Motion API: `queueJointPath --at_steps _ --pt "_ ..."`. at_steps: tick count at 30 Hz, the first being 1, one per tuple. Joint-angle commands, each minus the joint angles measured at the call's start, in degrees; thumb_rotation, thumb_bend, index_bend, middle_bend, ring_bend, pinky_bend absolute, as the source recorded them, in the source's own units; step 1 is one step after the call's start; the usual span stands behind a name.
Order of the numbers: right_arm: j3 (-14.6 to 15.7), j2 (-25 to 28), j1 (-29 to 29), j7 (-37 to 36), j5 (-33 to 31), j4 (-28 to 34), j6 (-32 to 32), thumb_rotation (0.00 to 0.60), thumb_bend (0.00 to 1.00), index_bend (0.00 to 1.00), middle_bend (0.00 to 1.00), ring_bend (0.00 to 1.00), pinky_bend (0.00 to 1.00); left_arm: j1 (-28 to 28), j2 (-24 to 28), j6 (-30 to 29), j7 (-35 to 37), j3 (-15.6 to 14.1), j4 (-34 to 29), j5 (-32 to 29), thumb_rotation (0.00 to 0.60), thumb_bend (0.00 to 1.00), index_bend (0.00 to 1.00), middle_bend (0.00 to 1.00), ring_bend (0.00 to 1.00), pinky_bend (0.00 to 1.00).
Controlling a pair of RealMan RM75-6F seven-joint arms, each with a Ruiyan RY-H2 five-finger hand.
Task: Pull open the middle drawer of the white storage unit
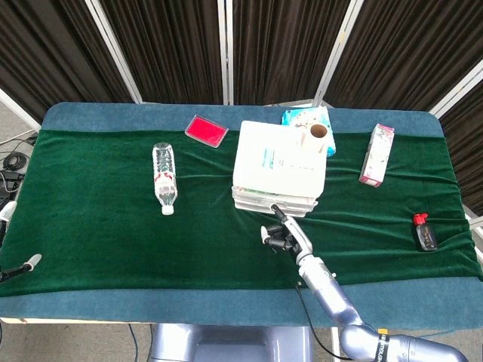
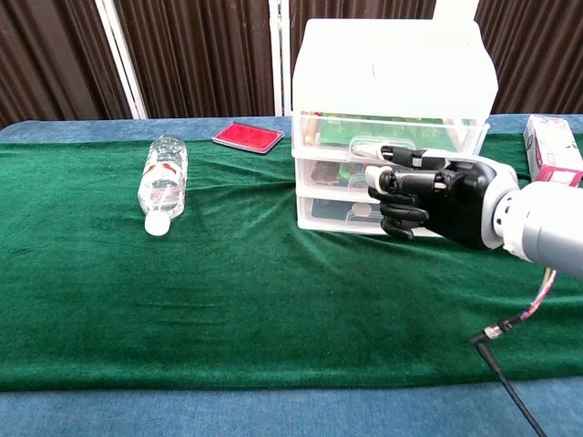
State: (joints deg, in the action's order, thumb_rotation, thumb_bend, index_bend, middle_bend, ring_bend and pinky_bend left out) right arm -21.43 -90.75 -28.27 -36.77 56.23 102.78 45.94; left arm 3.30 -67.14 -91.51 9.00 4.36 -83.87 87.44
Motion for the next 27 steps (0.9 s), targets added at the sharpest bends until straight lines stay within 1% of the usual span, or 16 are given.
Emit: queueJointPath --at_steps 1,13,17,19,24,27 --pt "0.37 0.42 0.34 -0.58 0.51 0.14 -0.4 0.6 0.54 0.24 0.92 0.96 0.84 0.0 -0.01 -0.02 0.01 -0.01 0.02 0.04 0.6 0.0 0.0 0.0 0.0 0.0" --pt "2.35 2.05 2.0 -1.66 4.04 1.89 -0.01 0.6 0.54 0.24 0.91 0.96 0.84 0.03 -0.03 0.0 -0.02 -0.15 -0.05 0.29 0.6 0.0 0.0 0.0 0.0 0.0" --pt "3.06 1.73 2.41 -1.12 5.07 1.82 1.2 0.6 0.54 0.18 0.9 0.95 0.83 -0.06 0.02 -0.25 0.13 -0.17 -0.05 0.42 0.6 0.0 0.0 0.0 0.0 0.0" --pt "3.74 1.26 2.87 -0.08 5.84 1.78 2.79 0.6 0.54 0.16 0.89 0.94 0.83 -0.06 0.05 -0.22 0.24 -0.14 -0.04 0.35 0.6 0.0 0.0 0.0 0.0 0.0" --pt "5.29 0.63 4.42 1.39 7.58 3.11 6.41 0.6 0.52 0.05 0.86 0.92 0.82 0.03 -0.07 -0.03 -0.05 -0.3 -0.03 0.54 0.6 0.0 0.0 0.0 0.0 0.0" --pt "6.0 0.17 5.15 2.17 8.65 3.47 8.31 0.6 0.52 0.02 0.85 0.91 0.81 -0.01 -0.07 -0.07 -0.15 -0.31 -0.12 0.51 0.6 0.0 0.0 0.0 0.0 0.0"
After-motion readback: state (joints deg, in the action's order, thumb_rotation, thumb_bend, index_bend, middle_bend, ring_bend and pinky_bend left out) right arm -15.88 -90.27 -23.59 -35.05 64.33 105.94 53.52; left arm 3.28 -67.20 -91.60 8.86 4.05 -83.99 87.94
